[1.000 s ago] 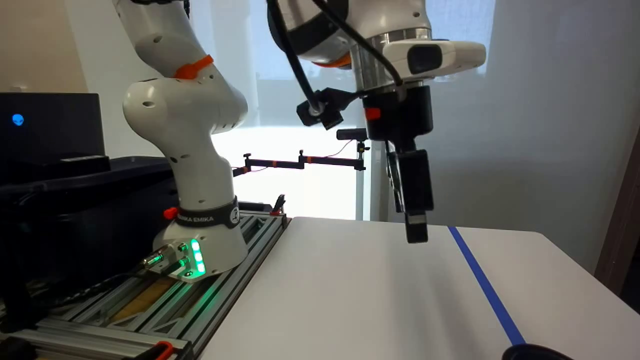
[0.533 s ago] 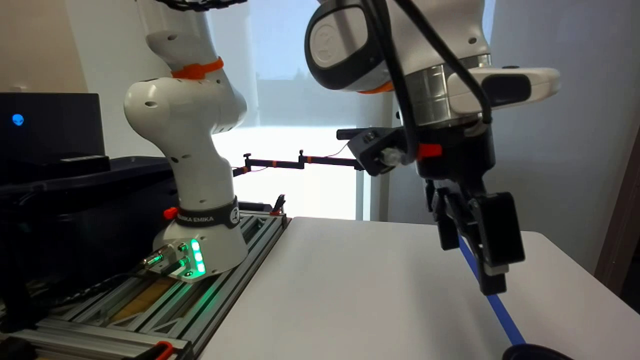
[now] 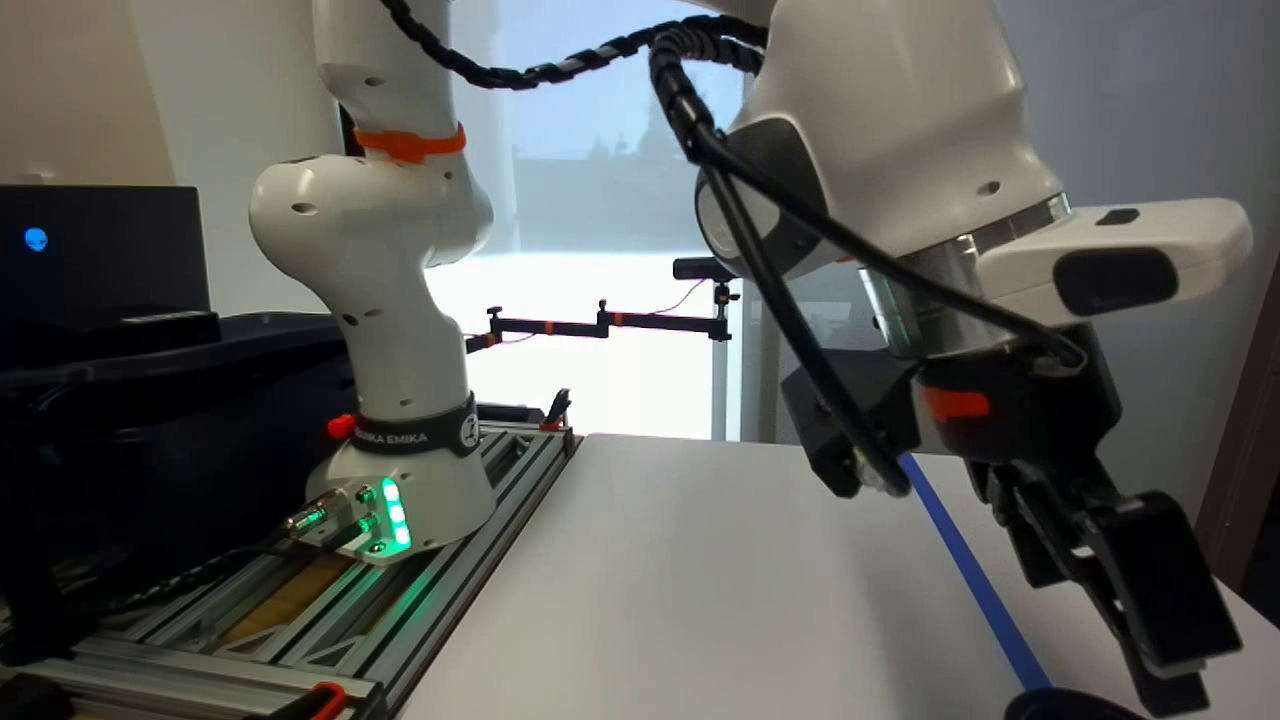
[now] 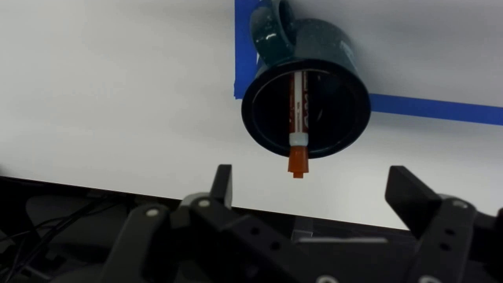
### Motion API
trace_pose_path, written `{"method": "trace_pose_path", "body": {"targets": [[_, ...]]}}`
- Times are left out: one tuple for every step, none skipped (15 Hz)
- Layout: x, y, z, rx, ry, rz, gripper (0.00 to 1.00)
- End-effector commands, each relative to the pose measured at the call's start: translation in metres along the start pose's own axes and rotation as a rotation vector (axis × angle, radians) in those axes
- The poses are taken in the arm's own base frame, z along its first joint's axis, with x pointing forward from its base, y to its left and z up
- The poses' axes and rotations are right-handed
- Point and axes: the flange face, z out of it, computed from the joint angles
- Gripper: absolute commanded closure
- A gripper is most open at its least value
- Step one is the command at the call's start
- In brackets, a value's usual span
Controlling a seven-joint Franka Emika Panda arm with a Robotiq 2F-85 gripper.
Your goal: Remove the marker from the cup
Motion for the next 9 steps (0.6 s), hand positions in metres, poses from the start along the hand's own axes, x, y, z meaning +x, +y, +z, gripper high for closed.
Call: {"method": "trace_pose_path", "body": {"targets": [[0.016, 0.006, 0.015, -0.006, 0.04, 0.017, 0.0], [0.018, 0.006, 0.019, 0.002, 0.042, 0.016, 0.0], [0.019, 0.007, 0.023, 0.012, 0.04, 0.011, 0.0], [0.02, 0.01, 0.028, 0.011, 0.042, 0.01, 0.0], [0.019, 0.014, 0.034, -0.011, 0.046, 0.029, 0.0], [0.016, 0.005, 0.024, 0.012, 0.031, 0.02, 0.0], [0.016, 0.008, 0.028, 0.008, 0.031, 0.025, 0.0], [0.016, 0.01, 0.031, 0.005, 0.029, 0.026, 0.0], [0.016, 0.011, 0.034, 0.003, 0.028, 0.028, 0.0]]}}
